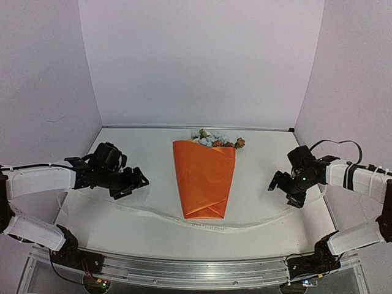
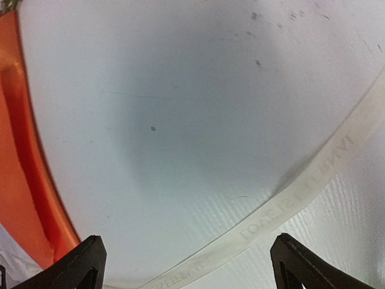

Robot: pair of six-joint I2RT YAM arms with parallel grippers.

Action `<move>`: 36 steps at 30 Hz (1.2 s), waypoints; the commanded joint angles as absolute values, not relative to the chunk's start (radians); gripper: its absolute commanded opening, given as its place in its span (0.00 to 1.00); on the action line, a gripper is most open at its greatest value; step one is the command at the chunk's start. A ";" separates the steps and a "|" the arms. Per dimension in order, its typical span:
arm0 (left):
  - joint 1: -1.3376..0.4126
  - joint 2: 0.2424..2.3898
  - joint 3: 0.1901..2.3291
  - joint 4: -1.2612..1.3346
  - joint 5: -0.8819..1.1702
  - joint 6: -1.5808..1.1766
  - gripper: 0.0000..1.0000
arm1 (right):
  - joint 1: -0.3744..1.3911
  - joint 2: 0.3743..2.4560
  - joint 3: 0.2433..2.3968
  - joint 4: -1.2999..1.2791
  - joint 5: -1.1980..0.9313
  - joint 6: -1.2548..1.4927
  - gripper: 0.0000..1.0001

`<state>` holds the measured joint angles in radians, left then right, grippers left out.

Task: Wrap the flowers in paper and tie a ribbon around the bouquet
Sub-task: Adjust the ribbon at the center of the board, then pick up the folded bouquet from the center of the board.

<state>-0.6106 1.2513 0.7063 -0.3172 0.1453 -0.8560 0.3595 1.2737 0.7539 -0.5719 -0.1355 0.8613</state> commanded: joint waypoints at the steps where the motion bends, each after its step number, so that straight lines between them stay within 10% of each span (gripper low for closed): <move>1: -0.606 1.356 0.850 -0.306 0.205 -0.751 0.83 | 0.399 1.371 0.887 -0.563 -0.263 0.764 0.98; 22: -0.528 1.982 1.154 0.113 0.599 -0.715 0.68 | 0.481 1.954 1.242 -0.257 -0.482 0.839 0.98; 36: -0.544 2.108 1.240 0.133 0.662 -0.775 0.51 | 0.516 2.058 1.304 -0.210 -0.504 0.909 0.68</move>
<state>-0.5310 2.0835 1.1903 0.0874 0.6264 -0.7446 0.4941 2.0205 1.2658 -0.2216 -0.5048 0.8844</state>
